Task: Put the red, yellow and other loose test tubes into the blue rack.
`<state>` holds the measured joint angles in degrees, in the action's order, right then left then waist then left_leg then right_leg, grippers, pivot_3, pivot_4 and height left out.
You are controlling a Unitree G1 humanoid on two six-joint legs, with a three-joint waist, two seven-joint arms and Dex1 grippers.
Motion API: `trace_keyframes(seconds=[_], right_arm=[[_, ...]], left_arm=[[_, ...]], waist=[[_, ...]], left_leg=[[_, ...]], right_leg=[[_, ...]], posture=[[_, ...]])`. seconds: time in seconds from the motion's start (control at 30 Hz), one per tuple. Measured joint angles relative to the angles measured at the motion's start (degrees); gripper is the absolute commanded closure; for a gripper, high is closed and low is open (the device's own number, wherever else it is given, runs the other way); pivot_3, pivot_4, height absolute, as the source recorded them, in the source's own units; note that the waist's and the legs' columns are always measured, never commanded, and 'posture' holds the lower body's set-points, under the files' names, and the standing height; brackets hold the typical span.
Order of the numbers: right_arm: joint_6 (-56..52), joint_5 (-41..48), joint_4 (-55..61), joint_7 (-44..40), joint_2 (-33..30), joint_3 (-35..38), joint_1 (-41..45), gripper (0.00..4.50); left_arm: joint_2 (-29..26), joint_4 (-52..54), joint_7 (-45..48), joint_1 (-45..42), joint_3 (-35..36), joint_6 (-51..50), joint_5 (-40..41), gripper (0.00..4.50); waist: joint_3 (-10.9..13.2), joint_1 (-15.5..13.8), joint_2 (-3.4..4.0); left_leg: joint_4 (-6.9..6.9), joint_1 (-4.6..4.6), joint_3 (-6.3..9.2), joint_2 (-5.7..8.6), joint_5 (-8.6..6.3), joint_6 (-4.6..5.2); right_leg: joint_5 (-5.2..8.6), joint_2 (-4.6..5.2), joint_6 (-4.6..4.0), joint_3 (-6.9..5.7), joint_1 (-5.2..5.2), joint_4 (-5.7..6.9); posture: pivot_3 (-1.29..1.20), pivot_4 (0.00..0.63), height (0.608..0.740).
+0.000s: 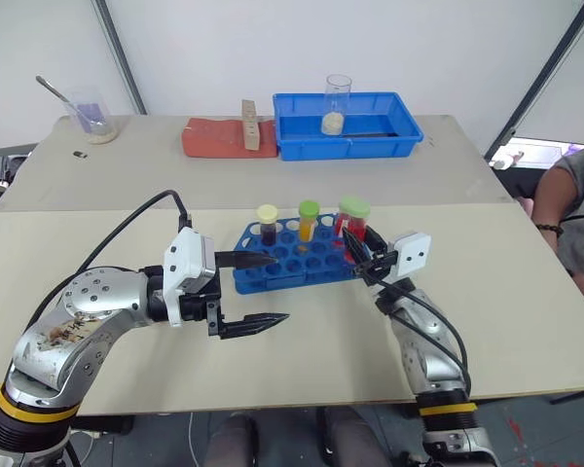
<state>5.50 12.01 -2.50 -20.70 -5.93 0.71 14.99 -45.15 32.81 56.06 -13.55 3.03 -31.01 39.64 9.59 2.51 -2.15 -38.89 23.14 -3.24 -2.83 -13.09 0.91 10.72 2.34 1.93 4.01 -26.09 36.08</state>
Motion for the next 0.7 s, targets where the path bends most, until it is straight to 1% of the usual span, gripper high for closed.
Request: trace_keyframes(seconds=[0.2,0.27,0.3,0.5,0.6,0.7], right_arm=[[-0.19,0.53,1.41,-0.23,0.17,-0.21,-1.44,3.48],[-0.11,0.57,2.23,-0.51,0.17,-0.27,-2.65,2.44],[-0.12,0.57,2.35,-0.52,0.1,-0.23,-2.91,2.17],[-1.11,0.56,2.53,-1.14,-1.88,-0.15,-4.27,0.12],[-2.58,0.57,4.56,-1.9,-3.93,-0.13,-4.89,0.05],[-6.54,1.34,10.22,-4.27,-8.6,-0.05,-7.84,0.05]], left_arm=[[0.62,0.0,-0.25,0.0,-0.27,0.05,-0.36,0.0],[0.63,-0.02,-0.24,0.0,-0.27,0.06,-0.44,0.0],[0.65,-0.02,-0.23,0.0,-0.27,0.08,-0.5,0.0],[1.39,-0.1,-0.38,-0.01,-0.49,0.6,-1.18,0.0],[1.89,-0.1,-0.51,-0.03,-0.78,0.65,-1.31,0.0],[2.05,-0.17,-1.01,-0.06,-0.82,0.67,-1.49,0.0]], waist=[[0.0,-0.03,0.0],[0.0,-0.04,0.0],[0.0,-0.02,0.0],[0.0,-0.01,0.0],[0.0,-0.02,0.0],[0.0,-0.27,0.0]], left_leg=[[0.03,0.0,0.01,0.0,0.0,0.0],[0.03,0.0,0.02,0.0,0.0,0.0],[0.03,0.0,0.01,0.0,0.0,0.0],[0.03,0.0,0.01,0.0,0.0,0.0],[0.02,0.0,0.01,0.0,0.0,0.0],[0.03,0.02,0.02,0.01,0.0,0.0]], right_leg=[[-0.01,0.0,0.02,-0.01,0.0,0.0],[-0.02,0.0,0.03,-0.02,0.0,0.0],[-0.02,0.0,0.04,-0.01,0.0,-0.01],[0.03,0.0,-0.05,-0.01,0.0,0.0],[0.03,0.0,-0.03,-0.01,-0.01,0.0],[0.01,0.0,0.02,-0.02,0.0,-0.01]], posture=[[0.0,0.15,0.729],[0.0,0.15,0.729],[0.0,0.15,0.729],[0.0,0.15,0.729],[0.0,0.15,0.729],[0.0,0.15,0.729]])
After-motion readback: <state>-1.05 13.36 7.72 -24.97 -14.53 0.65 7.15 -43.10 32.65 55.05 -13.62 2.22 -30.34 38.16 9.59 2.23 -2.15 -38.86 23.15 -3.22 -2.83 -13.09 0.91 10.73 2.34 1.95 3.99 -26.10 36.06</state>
